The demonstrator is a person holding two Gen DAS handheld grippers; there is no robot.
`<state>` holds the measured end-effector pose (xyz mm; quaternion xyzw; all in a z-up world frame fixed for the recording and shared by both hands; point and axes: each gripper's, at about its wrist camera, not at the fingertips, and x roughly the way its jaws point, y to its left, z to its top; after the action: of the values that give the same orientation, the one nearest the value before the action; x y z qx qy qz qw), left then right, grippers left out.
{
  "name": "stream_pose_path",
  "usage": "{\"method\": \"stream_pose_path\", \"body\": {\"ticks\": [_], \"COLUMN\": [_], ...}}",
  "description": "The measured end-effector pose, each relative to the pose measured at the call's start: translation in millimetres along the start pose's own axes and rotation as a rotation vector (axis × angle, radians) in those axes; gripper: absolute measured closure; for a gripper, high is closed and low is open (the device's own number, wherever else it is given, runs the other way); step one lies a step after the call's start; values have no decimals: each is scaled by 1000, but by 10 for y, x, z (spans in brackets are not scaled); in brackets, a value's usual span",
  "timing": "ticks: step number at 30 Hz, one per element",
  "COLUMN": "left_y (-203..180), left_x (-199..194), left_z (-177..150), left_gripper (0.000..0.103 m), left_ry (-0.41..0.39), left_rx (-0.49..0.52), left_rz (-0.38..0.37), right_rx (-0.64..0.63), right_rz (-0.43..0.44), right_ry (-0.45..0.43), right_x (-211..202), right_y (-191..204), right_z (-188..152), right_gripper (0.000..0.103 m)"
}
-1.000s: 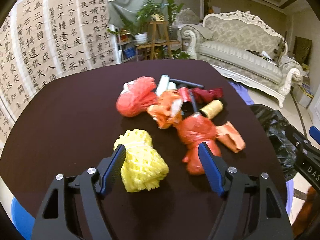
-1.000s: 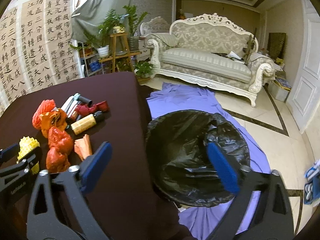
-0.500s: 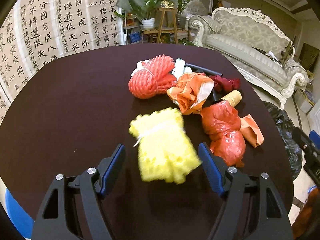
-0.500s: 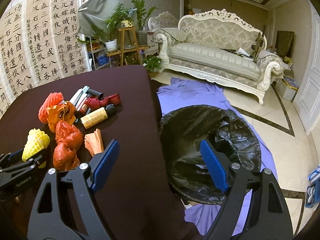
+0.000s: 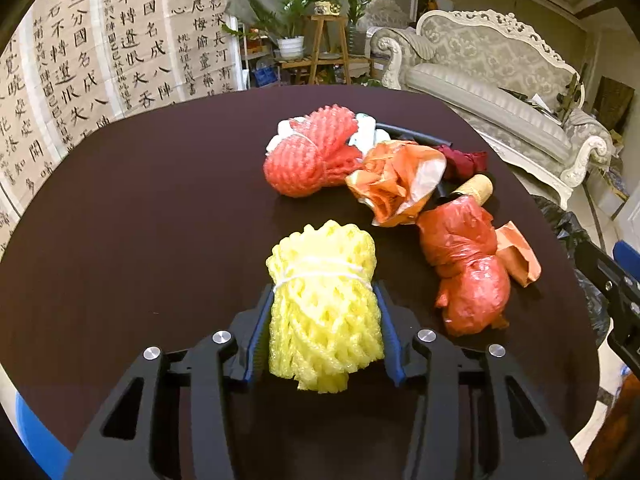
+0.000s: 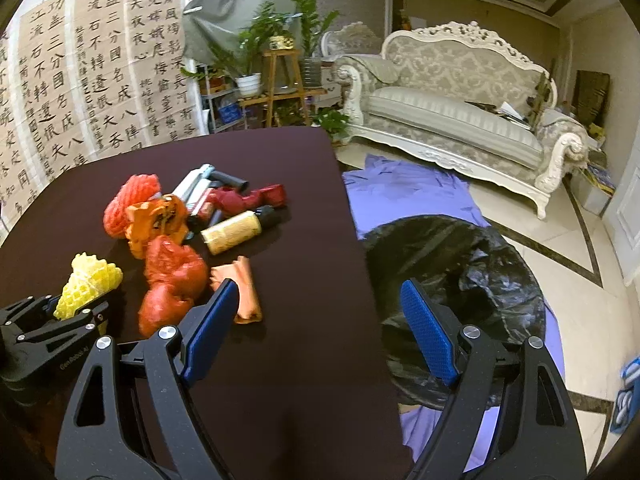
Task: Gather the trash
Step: 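Grasp the yellow foam net with the left gripper while the right gripper grasps the red plastic bag, then carry both items over the black trash bag and open both grippers to drop them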
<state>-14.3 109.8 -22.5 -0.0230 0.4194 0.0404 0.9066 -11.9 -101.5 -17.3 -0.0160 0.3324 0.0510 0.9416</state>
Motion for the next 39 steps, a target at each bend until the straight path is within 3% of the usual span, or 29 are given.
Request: {"method": "stream_pose_path", "body": {"ticks": [4, 11, 19, 22, 31, 39], "left_y": [126, 451, 678, 707, 592, 132], "left_x": [-26, -69, -53, -45, -166, -283], "left_z": [-16, -10, -60, -62, -53, 65], "left_gripper": [57, 57, 57, 57, 57, 57], "left_ry": [-8, -30, -26, -26, -70, -119], "left_rx": [-16, -45, -83, -90, -82, -22], "left_rz": [18, 97, 126, 119, 86, -13], "right_rx": [-31, -103, -152, -157, -165, -91], "right_rz": [38, 123, 156, 171, 158, 74], "right_ry": [-6, 23, 94, 120, 32, -36], "right_x": [-5, 52, 245, 317, 70, -161], "right_y": [188, 602, 909, 957, 877, 353], "right_z": [38, 34, -55, -90, -54, 69], "right_gripper": [23, 37, 48, 70, 72, 72]}}
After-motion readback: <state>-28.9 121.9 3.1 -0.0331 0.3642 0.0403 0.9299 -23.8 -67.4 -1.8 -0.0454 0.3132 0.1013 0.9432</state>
